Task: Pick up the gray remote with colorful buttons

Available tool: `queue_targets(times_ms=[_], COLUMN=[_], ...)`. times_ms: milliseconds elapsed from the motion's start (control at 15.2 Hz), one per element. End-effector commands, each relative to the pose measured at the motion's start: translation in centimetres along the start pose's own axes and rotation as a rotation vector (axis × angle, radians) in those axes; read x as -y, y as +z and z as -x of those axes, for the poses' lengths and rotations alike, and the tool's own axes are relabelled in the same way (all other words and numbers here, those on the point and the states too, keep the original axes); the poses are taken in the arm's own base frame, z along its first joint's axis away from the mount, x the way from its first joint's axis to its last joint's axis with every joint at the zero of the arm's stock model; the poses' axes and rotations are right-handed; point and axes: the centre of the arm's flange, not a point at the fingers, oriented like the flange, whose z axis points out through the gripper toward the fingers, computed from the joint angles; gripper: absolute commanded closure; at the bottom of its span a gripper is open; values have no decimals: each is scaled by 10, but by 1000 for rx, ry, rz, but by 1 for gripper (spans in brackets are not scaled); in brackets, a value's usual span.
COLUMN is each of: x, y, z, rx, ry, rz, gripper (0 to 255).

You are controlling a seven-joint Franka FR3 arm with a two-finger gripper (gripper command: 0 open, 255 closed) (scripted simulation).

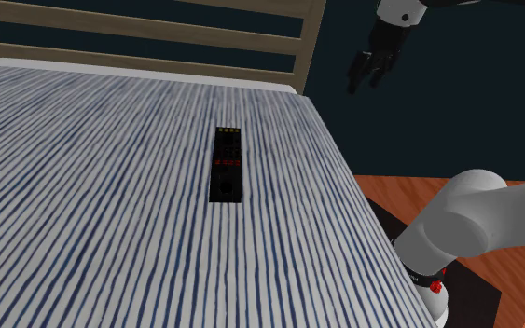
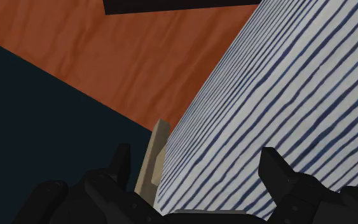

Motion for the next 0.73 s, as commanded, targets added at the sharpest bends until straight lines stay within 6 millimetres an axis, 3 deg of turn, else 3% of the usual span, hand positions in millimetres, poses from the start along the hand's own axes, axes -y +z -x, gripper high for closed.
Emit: queue_targets(times_ms=[0,660], x=[0,129], y=[0,4], z=[0,14], rx=[0,40], ry=[0,100], rz=[0,-9], gripper=[0,0])
